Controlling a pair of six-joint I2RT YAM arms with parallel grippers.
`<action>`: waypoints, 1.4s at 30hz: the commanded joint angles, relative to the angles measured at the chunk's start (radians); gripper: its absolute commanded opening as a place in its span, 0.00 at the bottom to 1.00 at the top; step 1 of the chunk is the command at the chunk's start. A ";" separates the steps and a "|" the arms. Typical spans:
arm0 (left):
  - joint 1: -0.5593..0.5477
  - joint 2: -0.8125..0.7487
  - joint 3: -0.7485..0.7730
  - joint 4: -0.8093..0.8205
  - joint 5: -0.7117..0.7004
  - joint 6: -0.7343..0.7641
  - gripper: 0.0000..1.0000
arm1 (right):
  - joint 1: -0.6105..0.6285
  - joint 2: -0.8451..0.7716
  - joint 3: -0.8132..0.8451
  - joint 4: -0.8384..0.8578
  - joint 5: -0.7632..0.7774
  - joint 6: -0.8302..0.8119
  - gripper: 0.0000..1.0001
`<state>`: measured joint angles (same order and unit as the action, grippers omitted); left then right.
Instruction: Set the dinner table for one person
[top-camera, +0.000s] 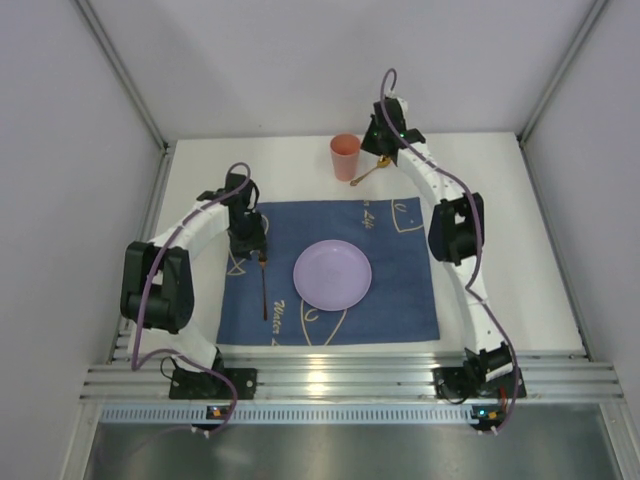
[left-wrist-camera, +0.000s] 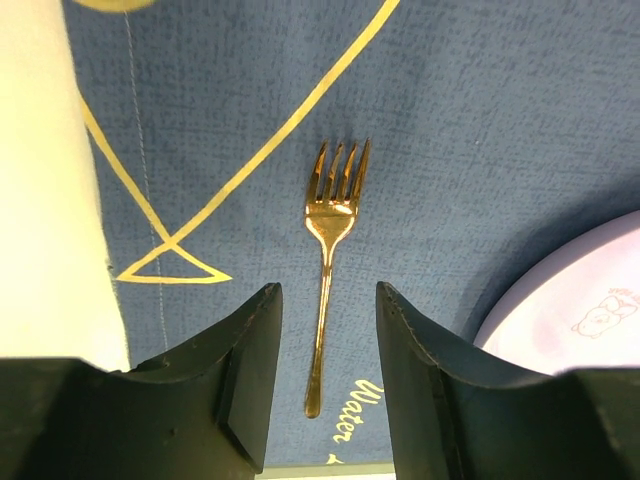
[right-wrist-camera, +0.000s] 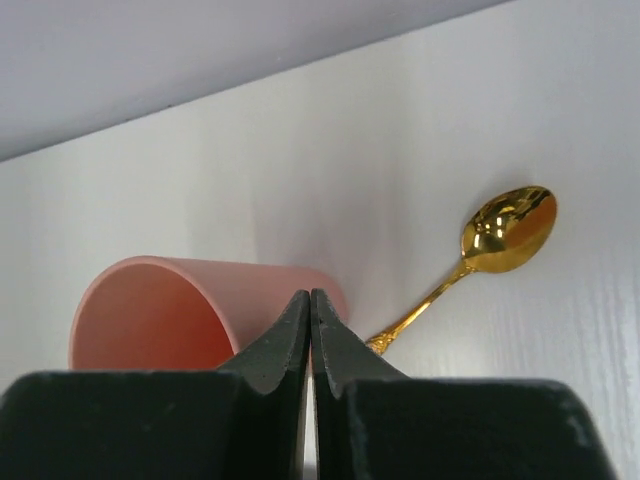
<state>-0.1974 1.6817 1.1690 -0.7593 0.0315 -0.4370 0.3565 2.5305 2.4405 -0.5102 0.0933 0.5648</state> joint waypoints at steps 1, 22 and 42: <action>0.003 -0.046 0.069 -0.026 -0.022 0.046 0.48 | -0.019 0.034 -0.027 0.067 -0.058 0.153 0.00; 0.006 -0.060 0.075 -0.052 -0.050 0.035 0.47 | -0.111 0.019 -0.180 -0.037 -0.146 0.224 0.00; -0.008 0.062 0.133 0.017 0.107 0.050 0.42 | -0.257 -0.332 -0.305 -0.094 -0.150 -0.135 0.98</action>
<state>-0.1993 1.7355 1.2484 -0.7765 0.1028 -0.3931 0.0601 2.3302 2.0670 -0.6285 -0.0185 0.4999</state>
